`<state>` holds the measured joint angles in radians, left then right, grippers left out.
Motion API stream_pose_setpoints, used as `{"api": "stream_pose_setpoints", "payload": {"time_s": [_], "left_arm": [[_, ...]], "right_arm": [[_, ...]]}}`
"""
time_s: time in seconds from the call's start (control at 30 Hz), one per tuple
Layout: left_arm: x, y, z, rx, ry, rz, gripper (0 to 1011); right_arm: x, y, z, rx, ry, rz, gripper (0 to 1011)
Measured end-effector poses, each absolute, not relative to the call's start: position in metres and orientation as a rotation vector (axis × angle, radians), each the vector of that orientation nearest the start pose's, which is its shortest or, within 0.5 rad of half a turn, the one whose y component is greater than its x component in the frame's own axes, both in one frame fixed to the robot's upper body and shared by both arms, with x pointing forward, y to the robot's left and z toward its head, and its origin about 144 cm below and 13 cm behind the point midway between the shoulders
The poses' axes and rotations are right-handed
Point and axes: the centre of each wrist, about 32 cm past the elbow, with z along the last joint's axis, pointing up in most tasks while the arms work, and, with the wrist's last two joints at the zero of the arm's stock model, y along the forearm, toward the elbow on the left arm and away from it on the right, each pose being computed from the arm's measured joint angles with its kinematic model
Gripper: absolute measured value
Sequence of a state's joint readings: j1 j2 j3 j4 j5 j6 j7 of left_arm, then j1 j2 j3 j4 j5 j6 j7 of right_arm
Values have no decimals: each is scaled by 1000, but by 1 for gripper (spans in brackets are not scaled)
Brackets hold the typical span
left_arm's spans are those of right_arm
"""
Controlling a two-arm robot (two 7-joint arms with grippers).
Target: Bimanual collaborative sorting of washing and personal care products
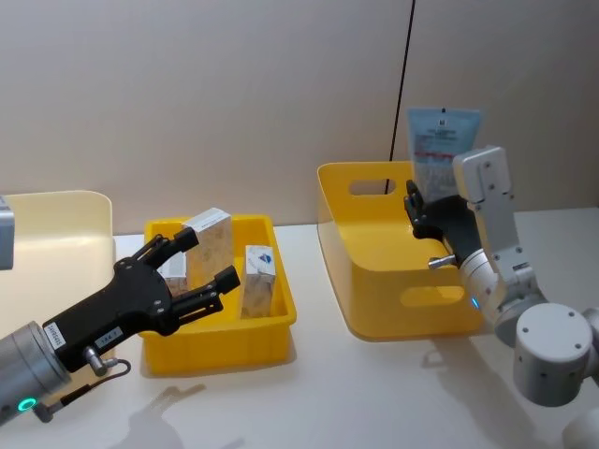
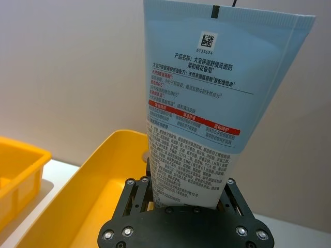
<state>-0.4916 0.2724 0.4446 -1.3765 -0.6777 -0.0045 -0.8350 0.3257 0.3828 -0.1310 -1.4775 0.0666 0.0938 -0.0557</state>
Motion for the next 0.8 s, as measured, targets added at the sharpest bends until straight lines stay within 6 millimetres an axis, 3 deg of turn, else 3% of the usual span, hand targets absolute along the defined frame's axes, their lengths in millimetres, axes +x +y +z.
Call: {"api": "stream_pose_setpoints", "payload": {"time_s": [0.8], "left_arm": [[568,191,1239,-290,-8,348,1003]], "right_arm": [[547,-293,1220,-217,-244,-1561,466]]}}
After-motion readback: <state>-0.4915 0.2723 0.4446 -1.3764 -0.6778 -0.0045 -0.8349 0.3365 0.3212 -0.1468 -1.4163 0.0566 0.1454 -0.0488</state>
